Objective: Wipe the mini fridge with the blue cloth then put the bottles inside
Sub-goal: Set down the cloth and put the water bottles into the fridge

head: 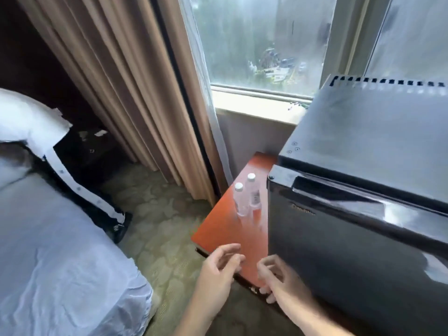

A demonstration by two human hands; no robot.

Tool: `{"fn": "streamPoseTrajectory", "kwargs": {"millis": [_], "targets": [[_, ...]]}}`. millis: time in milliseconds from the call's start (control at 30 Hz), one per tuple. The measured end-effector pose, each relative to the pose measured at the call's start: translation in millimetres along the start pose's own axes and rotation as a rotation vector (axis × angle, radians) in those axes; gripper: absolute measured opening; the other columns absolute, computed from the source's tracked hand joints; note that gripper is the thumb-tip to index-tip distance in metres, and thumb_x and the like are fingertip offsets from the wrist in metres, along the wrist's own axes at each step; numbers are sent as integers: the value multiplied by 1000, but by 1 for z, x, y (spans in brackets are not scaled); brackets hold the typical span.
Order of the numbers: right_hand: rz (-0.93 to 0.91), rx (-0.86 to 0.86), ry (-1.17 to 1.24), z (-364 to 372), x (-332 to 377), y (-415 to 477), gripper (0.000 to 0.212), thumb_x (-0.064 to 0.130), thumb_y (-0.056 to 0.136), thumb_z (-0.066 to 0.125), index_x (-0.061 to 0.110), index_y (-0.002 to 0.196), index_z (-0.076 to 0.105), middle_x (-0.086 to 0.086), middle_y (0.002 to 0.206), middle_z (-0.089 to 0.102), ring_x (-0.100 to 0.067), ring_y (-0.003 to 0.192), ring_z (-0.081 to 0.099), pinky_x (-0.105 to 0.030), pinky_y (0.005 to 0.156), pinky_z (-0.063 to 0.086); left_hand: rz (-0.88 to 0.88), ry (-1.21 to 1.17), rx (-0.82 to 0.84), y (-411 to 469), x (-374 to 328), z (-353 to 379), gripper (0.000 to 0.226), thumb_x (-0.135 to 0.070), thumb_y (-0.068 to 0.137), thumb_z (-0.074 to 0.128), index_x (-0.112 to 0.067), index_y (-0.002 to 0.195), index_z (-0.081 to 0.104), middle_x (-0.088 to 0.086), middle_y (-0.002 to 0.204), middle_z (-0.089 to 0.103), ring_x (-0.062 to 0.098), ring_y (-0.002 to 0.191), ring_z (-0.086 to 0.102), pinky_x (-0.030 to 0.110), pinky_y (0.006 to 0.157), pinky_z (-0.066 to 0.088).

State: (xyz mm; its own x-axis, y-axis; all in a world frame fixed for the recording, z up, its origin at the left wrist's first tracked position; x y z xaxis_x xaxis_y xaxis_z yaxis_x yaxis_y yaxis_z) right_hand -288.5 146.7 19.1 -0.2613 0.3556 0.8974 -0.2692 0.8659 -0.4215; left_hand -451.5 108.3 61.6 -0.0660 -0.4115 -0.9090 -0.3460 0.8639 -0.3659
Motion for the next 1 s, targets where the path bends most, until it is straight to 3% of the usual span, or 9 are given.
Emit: {"fn": "streamPoseTrajectory", "kwargs": {"millis": [233, 333, 400, 533, 600, 700, 767, 867, 1000], "targets": [[-117, 45, 47, 48, 75, 67, 12, 23, 95, 68, 31, 104, 71, -11, 94, 73, -11, 66, 69, -30, 55, 55, 95, 44, -60, 121, -48, -58, 23, -19, 103, 56, -34, 109, 72, -12, 99, 80, 3, 88, 72, 25, 76, 53], [-59, -50, 63, 57, 78, 96, 15, 21, 95, 68, 32, 105, 70, -1, 81, 71, -10, 64, 68, -29, 56, 55, 113, 140, 44, 183, -42, -48, 21, -18, 99, 62, -32, 111, 71, -11, 111, 76, -5, 96, 69, 27, 89, 56], [-6, -135, 48, 60, 74, 116, 18, 21, 94, 68, 35, 105, 69, 7, 75, 68, -9, 63, 69, -28, 59, 56, 158, 291, 107, 231, -39, -34, 24, -23, 96, 65, -33, 118, 65, -8, 129, 66, -1, 109, 65, 29, 102, 52], [124, -352, 82, 62, 75, 139, 21, 20, 93, 69, 36, 107, 68, 5, 78, 68, -11, 63, 71, -26, 59, 55, 230, 739, 250, 304, -39, -2, 86, -56, 88, 67, -28, 159, 26, 5, 146, 36, 28, 138, 41, 39, 114, 39], [182, -438, 108, 68, 74, 148, 23, 19, 92, 70, 37, 107, 68, 4, 76, 68, -13, 63, 70, -27, 58, 53, 362, 928, 268, 330, -46, 15, 95, -66, 86, 63, -31, 161, 16, 6, 149, 32, 33, 142, 35, 46, 107, 45], [245, -547, 125, 77, 71, 159, 26, 22, 91, 70, 44, 104, 67, 5, 76, 69, -14, 65, 70, -29, 65, 53, 498, 1079, 340, 362, -47, 42, 88, -71, 88, 56, -40, 160, 15, 7, 151, 34, 30, 141, 36, 47, 96, 54], [283, -612, 168, 86, 72, 157, 26, 21, 93, 70, 42, 106, 67, 2, 82, 71, -12, 67, 71, -30, 64, 53, 538, 1094, 429, 372, -42, 51, 71, -61, 93, 57, -41, 155, 28, 6, 141, 41, 28, 133, 43, 45, 87, 56], [328, -671, 214, 102, 77, 139, 23, 20, 95, 67, 38, 110, 67, -2, 93, 73, -10, 71, 72, -26, 59, 54, 698, 1054, 532, 370, -33, 45, 31, -39, 98, 57, -38, 128, 50, 0, 115, 47, 26, 112, 54, 37, 63, 49], [352, -761, 45, 110, 87, 107, 21, 26, 94, 67, 44, 104, 70, 11, 94, 74, -6, 80, 72, -30, 77, 59, 866, 966, 640, 364, -24, 18, 29, -31, 96, 64, -39, 122, 54, -6, 104, 46, 19, 101, 54, 34, 61, 48]]}}
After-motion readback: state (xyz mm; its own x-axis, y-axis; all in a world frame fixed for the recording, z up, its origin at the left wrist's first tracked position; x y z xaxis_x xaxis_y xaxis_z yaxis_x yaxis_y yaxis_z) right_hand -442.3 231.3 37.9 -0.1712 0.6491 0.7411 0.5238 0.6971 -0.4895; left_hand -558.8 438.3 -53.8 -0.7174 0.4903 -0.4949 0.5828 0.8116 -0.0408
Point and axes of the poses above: each hand's wrist, its own y-axis towards the middle knuckle, its own z-axis out of the palm, x = y × z, the point moved 4 cm from there along y, towards the middle knuckle
